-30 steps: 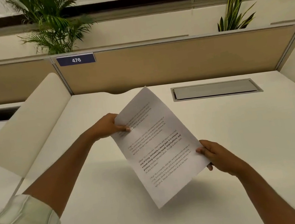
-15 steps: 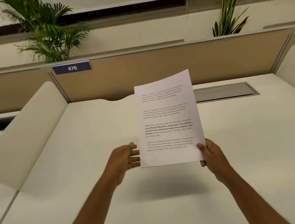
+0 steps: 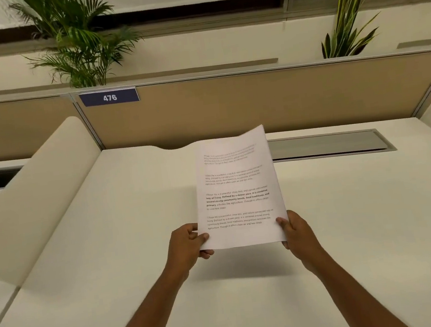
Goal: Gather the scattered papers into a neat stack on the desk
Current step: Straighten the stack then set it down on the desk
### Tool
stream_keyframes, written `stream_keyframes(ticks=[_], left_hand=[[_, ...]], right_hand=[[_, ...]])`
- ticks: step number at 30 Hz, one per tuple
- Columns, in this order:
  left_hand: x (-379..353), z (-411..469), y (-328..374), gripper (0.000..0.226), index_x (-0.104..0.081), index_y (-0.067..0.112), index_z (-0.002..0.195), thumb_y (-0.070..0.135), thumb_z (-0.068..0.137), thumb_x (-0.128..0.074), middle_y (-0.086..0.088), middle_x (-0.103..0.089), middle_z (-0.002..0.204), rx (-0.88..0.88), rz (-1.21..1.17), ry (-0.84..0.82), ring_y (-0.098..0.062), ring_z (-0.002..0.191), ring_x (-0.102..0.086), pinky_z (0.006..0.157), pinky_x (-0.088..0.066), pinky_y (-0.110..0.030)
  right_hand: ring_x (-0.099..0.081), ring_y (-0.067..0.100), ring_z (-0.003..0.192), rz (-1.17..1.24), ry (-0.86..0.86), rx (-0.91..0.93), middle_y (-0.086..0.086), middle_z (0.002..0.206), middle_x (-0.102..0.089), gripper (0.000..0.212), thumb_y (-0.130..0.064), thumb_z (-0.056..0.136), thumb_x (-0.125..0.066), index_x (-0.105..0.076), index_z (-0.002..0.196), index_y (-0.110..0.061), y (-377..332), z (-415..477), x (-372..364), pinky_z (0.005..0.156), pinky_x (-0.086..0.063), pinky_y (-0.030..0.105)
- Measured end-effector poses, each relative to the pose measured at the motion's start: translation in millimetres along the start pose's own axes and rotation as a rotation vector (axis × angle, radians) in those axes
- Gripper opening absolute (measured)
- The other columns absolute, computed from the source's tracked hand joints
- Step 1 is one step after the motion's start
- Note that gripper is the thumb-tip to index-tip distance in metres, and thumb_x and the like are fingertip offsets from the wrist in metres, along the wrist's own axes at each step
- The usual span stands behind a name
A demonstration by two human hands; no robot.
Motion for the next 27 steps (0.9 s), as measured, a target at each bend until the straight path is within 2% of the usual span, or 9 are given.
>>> stream_keyframes(ticks=[2,4,7,10,13,18,20,23,27], left_hand=[[-1.6,14.5,-6.5,0.015,-0.065,0.012,0.089,-0.002,0.087,-0.061,-0.001,-0.076,0.074,0.011,0.035,0.017,-0.027,0.051,-0.070,0.048,-0.058,-0.032],[-3.8,27.3,-12.8,0.017,-0.064,0.015,0.085,-0.002,0.088,-0.061,-0.004,-0.076,0.081,0.023,0.076,0.023,-0.028,0.051,-0.070,0.051,-0.059,-0.035],[-7.5,50.2,-20.9,0.020,-0.062,0.017,0.082,-0.001,0.088,-0.060,-0.010,-0.074,0.092,0.050,0.133,0.043,-0.028,0.048,-0.070,0.049,-0.058,-0.032],[-12.0,77.0,-21.3,0.012,-0.064,0.010,0.092,0.000,0.088,-0.060,-0.013,-0.072,0.099,0.063,0.177,0.062,-0.028,0.048,-0.069,0.048,-0.057,-0.031],[-17.7,111.4,-8.4,0.013,-0.064,0.003,0.101,0.000,0.088,-0.060,-0.016,-0.072,0.102,0.045,0.202,0.071,-0.028,0.049,-0.068,0.049,-0.057,-0.029],[-28.3,170.8,22.4,0.016,-0.064,0.000,0.104,-0.001,0.088,-0.059,-0.018,-0.071,0.105,-0.006,0.213,0.086,-0.027,0.048,-0.066,0.043,-0.055,-0.022],[-31.4,189.7,28.9,0.024,-0.062,0.000,0.112,-0.002,0.088,-0.058,-0.019,-0.071,0.107,-0.027,0.214,0.085,-0.027,0.049,-0.066,0.043,-0.055,-0.021],[-36.5,213.1,32.1,0.048,-0.050,0.006,0.134,-0.003,0.088,-0.060,-0.018,-0.069,0.111,-0.035,0.192,0.068,-0.027,0.054,-0.067,0.044,-0.055,-0.021],[-41.0,235.5,32.7,0.059,-0.042,0.015,0.142,-0.002,0.088,-0.062,-0.007,-0.066,0.105,-0.042,0.182,0.060,-0.022,0.058,-0.065,0.043,-0.054,-0.017]], right_hand=[[-0.045,0.016,0.060,-0.031,-0.011,-0.028,0.005,0.081,-0.056,0.023,-0.021,0.100,-0.040,-0.051,0.098,0.000,2.5,13.8,-6.9,0.051,-0.036,0.024],[-0.049,0.017,0.068,-0.062,-0.009,-0.051,0.006,0.091,-0.061,0.022,-0.020,0.099,-0.041,-0.054,0.101,-0.003,6.3,26.1,-14.3,0.058,-0.038,0.027],[-0.050,0.019,0.075,-0.115,0.020,-0.110,0.010,0.097,-0.060,0.023,-0.021,0.100,-0.040,-0.052,0.101,-0.001,15.7,48.0,-25.4,0.061,-0.038,0.029],[-0.051,0.020,0.079,-0.158,0.065,-0.154,0.009,0.097,-0.058,0.020,-0.020,0.101,-0.039,-0.050,0.098,-0.004,17.9,73.0,-33.9,0.062,-0.038,0.030],[-0.054,0.024,0.087,-0.173,0.108,-0.154,0.011,0.102,-0.058,0.020,-0.019,0.101,-0.040,-0.051,0.105,-0.002,10.4,106.1,-38.6,0.070,-0.038,0.030],[-0.057,0.028,0.096,-0.188,0.157,-0.136,0.017,0.117,-0.062,0.019,-0.013,0.100,-0.039,-0.050,0.110,-0.001,-10.9,167.0,-38.4,0.073,-0.040,0.030],[-0.059,0.032,0.105,-0.213,0.165,-0.129,0.015,0.122,-0.062,0.020,-0.011,0.098,-0.039,-0.050,0.112,-0.001,-16.6,187.3,-38.5,0.074,-0.041,0.032],[-0.060,0.034,0.107,-0.246,0.170,-0.114,0.016,0.122,-0.063,0.020,-0.010,0.098,-0.040,-0.048,0.115,-0.001,-20.8,212.5,-40.6,0.074,-0.042,0.033],[-0.060,0.033,0.108,-0.262,0.171,-0.127,0.015,0.127,-0.061,0.028,-0.004,0.095,-0.042,-0.042,0.123,-0.004,-19.7,232.8,-46.5,0.077,-0.043,0.033]])
Point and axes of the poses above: each hand's wrist, its own z-axis towards the middle knuckle, its own x-axis out of the back of the hand, y = z × x, the point moved 6 cm from there along z, towards the middle knuckle
